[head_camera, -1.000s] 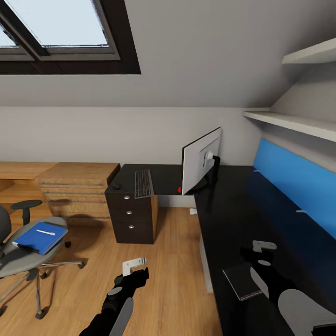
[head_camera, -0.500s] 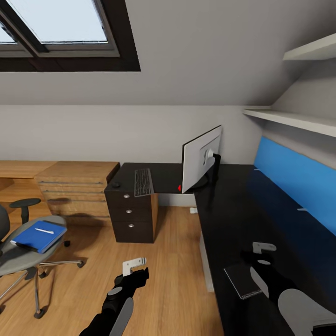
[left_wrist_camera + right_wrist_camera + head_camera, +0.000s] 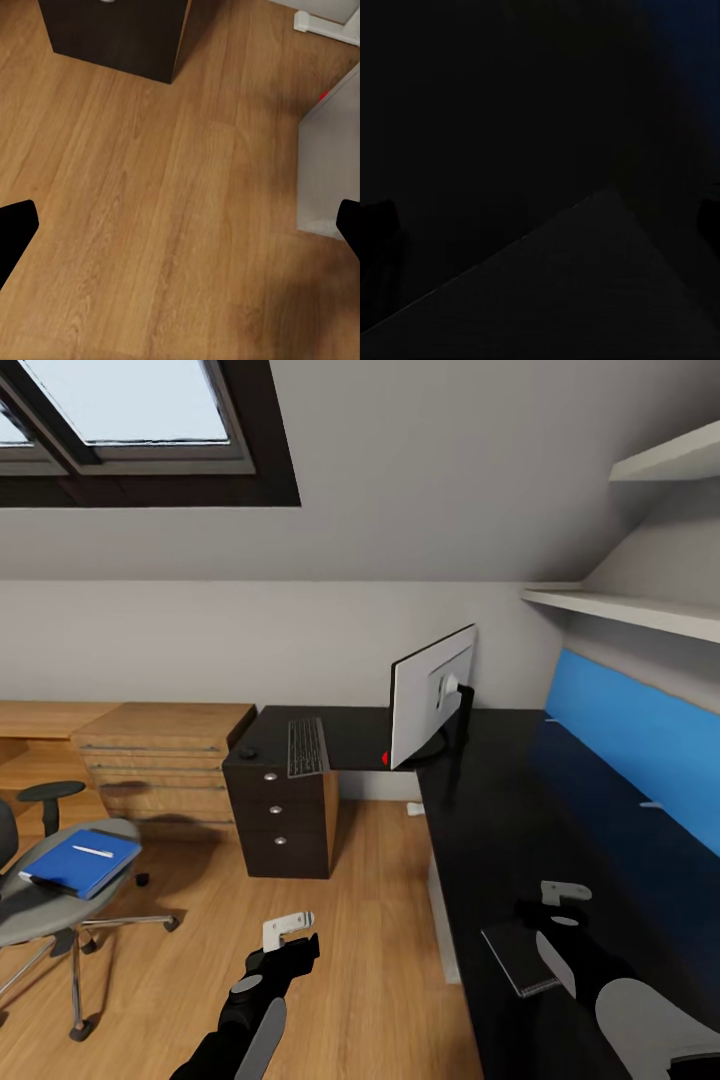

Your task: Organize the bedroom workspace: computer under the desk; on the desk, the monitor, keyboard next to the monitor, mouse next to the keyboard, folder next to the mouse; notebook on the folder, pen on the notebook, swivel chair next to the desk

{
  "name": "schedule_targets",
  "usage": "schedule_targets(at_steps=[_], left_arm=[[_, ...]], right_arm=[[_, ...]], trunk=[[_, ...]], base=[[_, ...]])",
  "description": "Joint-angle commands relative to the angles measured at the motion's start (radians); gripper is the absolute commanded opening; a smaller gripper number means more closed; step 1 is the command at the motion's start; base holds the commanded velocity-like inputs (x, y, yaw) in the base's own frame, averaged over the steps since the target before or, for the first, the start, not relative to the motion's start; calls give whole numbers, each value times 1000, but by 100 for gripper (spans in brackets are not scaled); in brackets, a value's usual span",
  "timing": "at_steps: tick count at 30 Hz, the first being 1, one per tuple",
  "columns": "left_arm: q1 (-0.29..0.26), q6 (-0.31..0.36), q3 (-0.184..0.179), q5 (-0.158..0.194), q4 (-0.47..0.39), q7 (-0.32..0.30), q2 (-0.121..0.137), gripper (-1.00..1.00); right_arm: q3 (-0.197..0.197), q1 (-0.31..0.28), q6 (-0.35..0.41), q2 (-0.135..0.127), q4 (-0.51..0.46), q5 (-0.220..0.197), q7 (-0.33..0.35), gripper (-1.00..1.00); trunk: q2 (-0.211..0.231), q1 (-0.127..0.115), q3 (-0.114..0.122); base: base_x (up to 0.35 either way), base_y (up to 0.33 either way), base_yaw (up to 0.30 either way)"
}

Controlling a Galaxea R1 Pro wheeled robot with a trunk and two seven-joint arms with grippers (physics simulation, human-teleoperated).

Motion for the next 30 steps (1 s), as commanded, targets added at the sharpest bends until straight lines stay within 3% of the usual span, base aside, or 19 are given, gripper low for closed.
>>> schedule_targets(at_steps=[1,9,30], left_arm=[[-1,2,-2,10,-1,9,0,100],[-1,2,-2,10,-1,9,1,100],[-1,2,1,11,4,5,6,100]], right_arm=[[9,0,6,-1,-2,-8,-7,100],[9,0,6,-1,-2,-8,-6,100],[9,0,7,-1,-1,-7,-5,100]], trunk=[[-8,4,-4],[-64,35,-29],[-64,35,-29]], base=[[0,0,0],[0,0,0],[-3,-1,0]])
